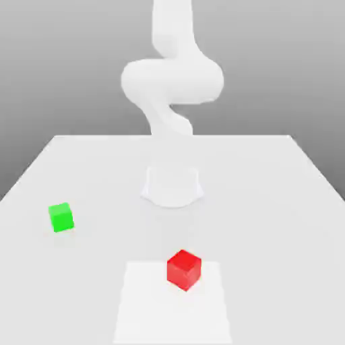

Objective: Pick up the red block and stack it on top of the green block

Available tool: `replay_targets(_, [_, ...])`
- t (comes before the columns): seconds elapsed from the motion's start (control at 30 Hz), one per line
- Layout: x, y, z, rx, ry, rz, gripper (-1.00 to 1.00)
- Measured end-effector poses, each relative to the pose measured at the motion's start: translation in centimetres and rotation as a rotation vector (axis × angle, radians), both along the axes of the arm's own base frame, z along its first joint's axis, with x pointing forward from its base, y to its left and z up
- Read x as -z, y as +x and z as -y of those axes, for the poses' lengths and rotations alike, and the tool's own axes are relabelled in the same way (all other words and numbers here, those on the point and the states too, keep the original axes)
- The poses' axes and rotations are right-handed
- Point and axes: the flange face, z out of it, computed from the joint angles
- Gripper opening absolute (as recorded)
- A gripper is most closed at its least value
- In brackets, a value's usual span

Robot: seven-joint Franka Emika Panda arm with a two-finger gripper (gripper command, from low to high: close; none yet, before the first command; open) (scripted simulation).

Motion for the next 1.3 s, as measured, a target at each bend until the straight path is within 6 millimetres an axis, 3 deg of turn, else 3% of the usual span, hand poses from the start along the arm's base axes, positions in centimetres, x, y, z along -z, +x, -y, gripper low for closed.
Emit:
replay_targets(0.13, [9.9, 3.9, -0.4, -0.142, -0.08, -0.146, 0.0])
replay_targets(0.3, [22.4, 5.3, -1.3, -0.334, -0.169, -0.323, 0.0])
replay_targets(0.43, [32.5, 3.7, -2.0, -0.509, -0.234, -0.469, 0.0])
replay_targets(0.57, [42.7, -0.6, -2.4, -0.715, -0.295, -0.629, 0.0])
replay_targets(0.63, [45.8, -1.7, -2.5, -0.762, -0.307, -0.662, 0.0])
replay_targets(0.8, [50.6, -2.1, -2.4, -0.776, -0.31, -0.673, 0.0])
replay_targets(0.83, [51.4, -2.2, -2.4, -0.775, -0.31, -0.673, -1.0])
replay_targets(1.07, [51.5, -2.2, -2.4, -0.776, -0.309, -0.675, -1.0])
replay_targets(1.3, [45.9, -2.2, -2.4, -0.775, -0.307, -0.674, -1.0])
